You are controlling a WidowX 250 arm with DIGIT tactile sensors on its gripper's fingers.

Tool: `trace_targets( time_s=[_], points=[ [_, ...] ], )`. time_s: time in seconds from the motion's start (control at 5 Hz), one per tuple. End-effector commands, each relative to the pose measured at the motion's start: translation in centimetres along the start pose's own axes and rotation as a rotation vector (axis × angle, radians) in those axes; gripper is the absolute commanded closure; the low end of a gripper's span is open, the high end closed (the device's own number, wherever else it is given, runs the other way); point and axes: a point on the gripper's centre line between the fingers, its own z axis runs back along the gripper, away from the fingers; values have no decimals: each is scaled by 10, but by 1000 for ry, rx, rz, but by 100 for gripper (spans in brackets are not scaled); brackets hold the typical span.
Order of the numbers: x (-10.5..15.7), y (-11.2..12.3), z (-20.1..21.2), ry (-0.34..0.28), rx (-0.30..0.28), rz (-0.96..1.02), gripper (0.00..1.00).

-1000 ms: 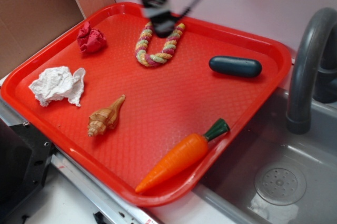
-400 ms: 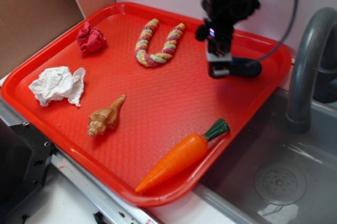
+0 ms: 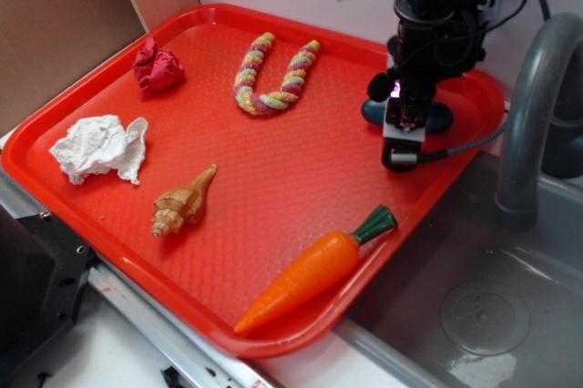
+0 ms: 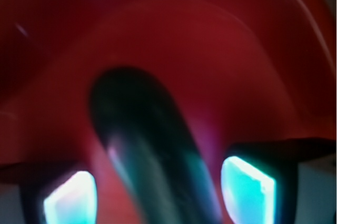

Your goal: Grab the plastic pickle.

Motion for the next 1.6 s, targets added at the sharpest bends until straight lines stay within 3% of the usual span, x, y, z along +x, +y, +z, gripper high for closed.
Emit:
trace_targets(
  time_s=[0.0, 0.2, 0.4, 0.6, 0.8, 1.0, 1.4],
  points=[
    [-25, 6, 22, -133, 55, 131, 100],
    [-44, 8, 30, -155, 156, 300, 100],
    [-83, 8, 54, -127, 196, 554, 100],
    [-114, -4, 75, -64, 191, 799, 100],
    [-142, -23, 100, 11, 128, 1028, 100],
    [-156, -32, 123, -29, 108, 1051, 100],
    [-171, -42, 151, -149, 161, 1066, 100]
  ],
)
